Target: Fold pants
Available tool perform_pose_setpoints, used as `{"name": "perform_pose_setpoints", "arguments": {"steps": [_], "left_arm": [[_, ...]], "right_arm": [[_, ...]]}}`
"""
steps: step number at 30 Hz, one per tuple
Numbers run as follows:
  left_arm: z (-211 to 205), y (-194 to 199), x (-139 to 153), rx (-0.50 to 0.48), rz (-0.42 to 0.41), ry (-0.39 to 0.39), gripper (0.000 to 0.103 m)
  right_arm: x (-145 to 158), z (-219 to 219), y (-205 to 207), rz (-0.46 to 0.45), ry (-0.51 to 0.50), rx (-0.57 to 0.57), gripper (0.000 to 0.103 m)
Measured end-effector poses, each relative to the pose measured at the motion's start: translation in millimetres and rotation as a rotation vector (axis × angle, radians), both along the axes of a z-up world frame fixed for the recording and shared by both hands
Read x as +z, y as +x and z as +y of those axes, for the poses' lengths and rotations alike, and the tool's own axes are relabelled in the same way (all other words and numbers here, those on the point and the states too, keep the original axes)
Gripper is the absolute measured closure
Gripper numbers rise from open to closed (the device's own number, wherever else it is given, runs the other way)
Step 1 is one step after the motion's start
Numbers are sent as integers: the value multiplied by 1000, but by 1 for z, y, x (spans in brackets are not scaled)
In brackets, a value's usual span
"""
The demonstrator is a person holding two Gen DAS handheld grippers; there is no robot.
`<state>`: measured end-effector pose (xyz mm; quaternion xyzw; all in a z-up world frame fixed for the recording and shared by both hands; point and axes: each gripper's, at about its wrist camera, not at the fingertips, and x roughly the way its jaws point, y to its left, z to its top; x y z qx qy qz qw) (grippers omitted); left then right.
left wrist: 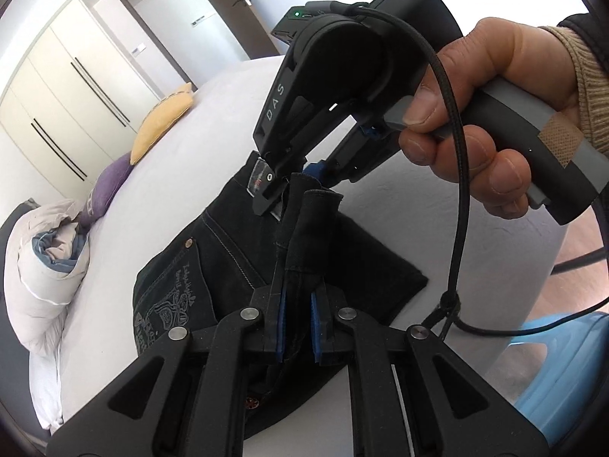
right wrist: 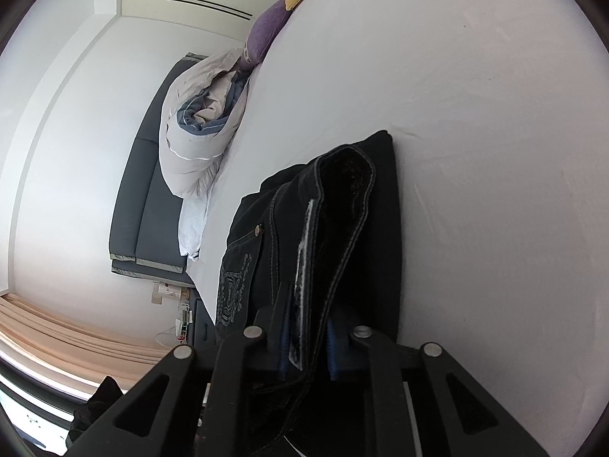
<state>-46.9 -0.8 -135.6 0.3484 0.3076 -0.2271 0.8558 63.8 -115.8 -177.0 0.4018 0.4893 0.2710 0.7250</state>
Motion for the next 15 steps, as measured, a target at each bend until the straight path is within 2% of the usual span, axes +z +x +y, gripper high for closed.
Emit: {"name": "perform_pose_setpoints", "arguments": {"steps": [6, 10, 13, 15], "left_arm": [[12, 8, -25, -10, 47, 29, 95], [13, 7, -36, -11, 27, 64, 92], [17, 9, -34, 21, 65, 24, 90], [26, 8, -26, 28, 90, -12, 89]], "right_arm": [[-20, -1, -8, 25, -14, 10, 87], [-22, -3, -8, 28, 9, 5, 82], [-14, -11, -7, 24, -18, -21, 70], [-3, -22, -9, 8, -46, -61, 58]]}}
